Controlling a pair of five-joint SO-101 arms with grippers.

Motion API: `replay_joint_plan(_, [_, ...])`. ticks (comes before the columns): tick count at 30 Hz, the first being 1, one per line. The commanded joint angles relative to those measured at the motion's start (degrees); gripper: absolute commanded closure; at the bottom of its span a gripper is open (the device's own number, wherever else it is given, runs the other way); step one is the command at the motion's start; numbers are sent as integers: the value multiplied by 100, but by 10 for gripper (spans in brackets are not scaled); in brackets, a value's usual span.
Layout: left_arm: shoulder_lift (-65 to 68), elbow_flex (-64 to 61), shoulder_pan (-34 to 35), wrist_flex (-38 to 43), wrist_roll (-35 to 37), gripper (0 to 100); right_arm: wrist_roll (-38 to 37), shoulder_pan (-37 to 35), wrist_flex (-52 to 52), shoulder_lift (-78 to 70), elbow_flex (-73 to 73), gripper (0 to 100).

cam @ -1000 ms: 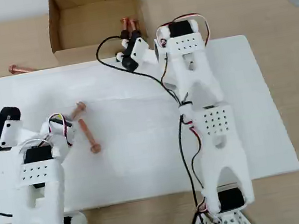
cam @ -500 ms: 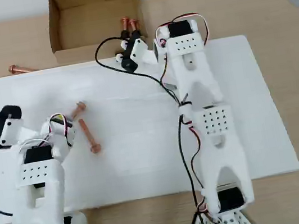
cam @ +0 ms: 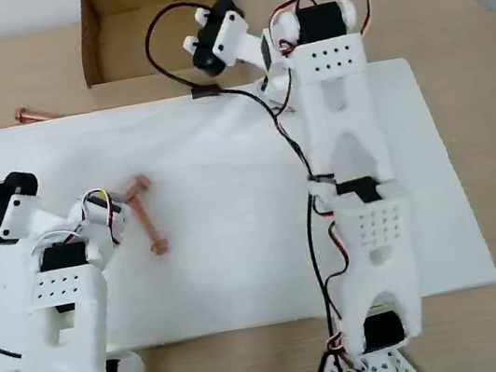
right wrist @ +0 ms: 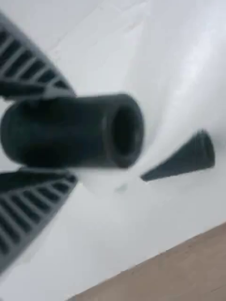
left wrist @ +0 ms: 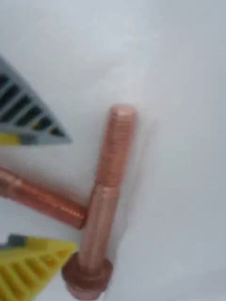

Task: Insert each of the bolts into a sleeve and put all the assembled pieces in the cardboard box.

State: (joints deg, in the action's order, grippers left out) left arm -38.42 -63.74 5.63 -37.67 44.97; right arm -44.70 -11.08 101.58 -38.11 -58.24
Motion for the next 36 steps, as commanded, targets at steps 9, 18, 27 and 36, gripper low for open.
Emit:
replay_joint_plan(9, [-101,18,35,97,-53,847,79,-708,88,734,3099,958])
replay_joint_plan(18, [-101,18,35,97,-62,847,396,-725,-141,778,3486,942])
replay_joint_plan(27, [-92,9,62,97,-70,850,316,-681,88,778,2914,684])
replay_joint_plan(36, [-101,-396,79,923,-220,850,492,-787,88,1209,3125,684])
